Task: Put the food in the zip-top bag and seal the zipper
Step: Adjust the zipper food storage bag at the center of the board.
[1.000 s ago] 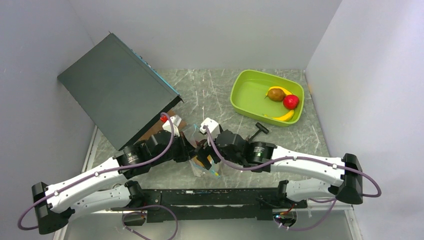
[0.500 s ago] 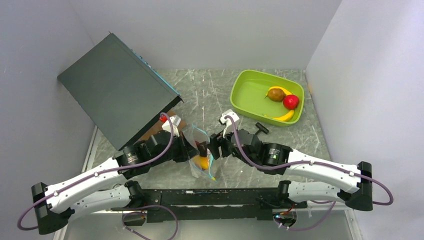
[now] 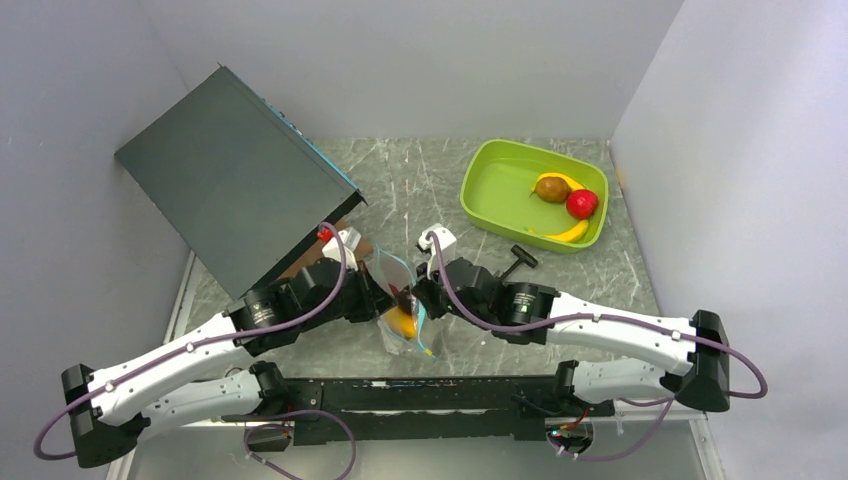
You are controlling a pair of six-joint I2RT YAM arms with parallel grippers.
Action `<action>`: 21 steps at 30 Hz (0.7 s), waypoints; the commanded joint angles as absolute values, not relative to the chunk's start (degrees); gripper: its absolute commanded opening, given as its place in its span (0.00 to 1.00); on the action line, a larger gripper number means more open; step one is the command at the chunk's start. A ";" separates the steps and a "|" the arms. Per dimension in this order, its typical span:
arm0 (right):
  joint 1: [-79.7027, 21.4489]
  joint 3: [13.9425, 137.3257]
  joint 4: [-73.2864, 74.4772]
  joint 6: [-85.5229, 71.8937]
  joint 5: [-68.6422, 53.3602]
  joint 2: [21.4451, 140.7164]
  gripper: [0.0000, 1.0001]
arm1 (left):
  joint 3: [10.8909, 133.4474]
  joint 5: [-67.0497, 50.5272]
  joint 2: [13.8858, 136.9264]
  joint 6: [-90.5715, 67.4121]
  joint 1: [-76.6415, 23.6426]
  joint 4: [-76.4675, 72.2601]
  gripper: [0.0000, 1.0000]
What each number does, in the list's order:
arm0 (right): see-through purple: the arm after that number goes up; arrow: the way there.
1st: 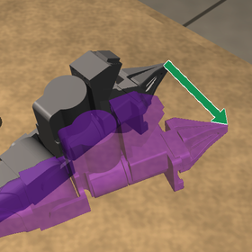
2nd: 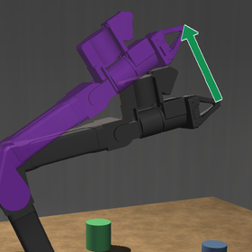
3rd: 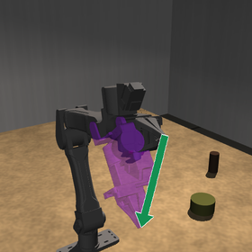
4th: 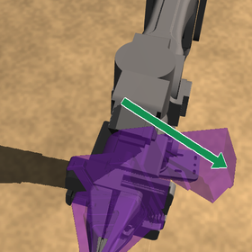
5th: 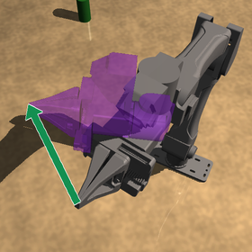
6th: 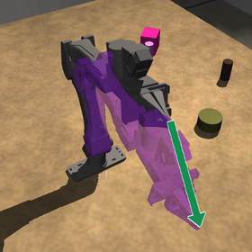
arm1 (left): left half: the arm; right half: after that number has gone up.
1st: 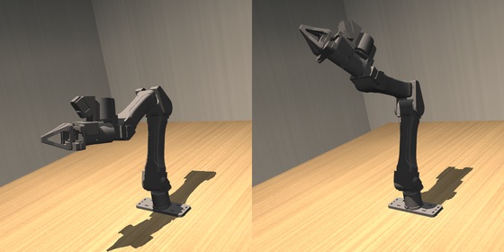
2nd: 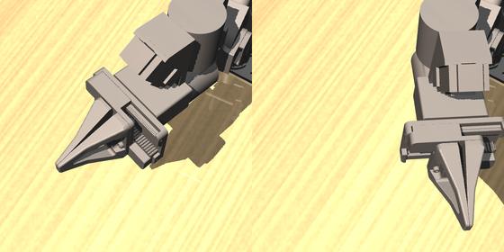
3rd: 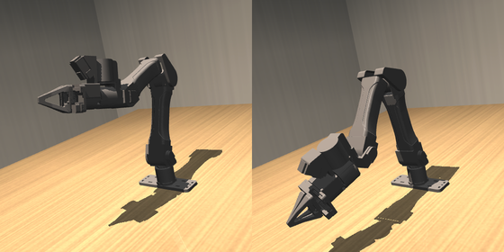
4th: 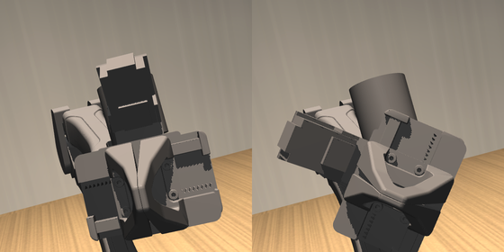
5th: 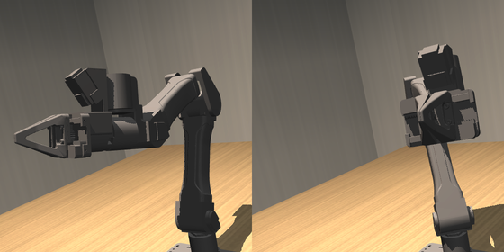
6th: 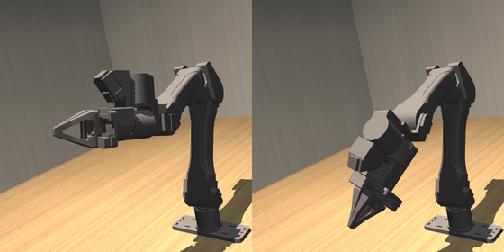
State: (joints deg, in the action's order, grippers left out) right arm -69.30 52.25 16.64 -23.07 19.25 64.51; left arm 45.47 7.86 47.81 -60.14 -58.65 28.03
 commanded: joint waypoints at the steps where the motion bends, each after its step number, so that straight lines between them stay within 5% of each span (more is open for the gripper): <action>1: -68.89 60.63 18.82 -20.18 26.80 64.88 0.00 | 52.62 13.28 46.13 -60.45 -58.88 34.79 0.00; 5: -67.36 64.11 21.45 -17.22 30.47 62.55 0.00 | 56.00 18.73 43.71 -63.37 -59.40 43.48 0.00; 11: -65.12 59.29 17.96 -21.13 21.49 64.26 0.00 | 47.91 15.21 39.13 -64.41 -59.41 31.25 0.00; 19: -64.60 60.99 17.51 -21.04 14.44 67.99 0.00 | 49.31 14.17 45.36 -63.62 -59.06 33.07 0.00; 21: -64.53 62.50 17.62 -20.44 15.00 67.10 0.10 | 49.10 14.04 45.52 -63.41 -59.01 31.93 0.00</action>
State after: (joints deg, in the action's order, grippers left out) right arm -64.69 58.50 19.88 -21.43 16.71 70.19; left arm 47.86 14.44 45.89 -64.14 -59.07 35.24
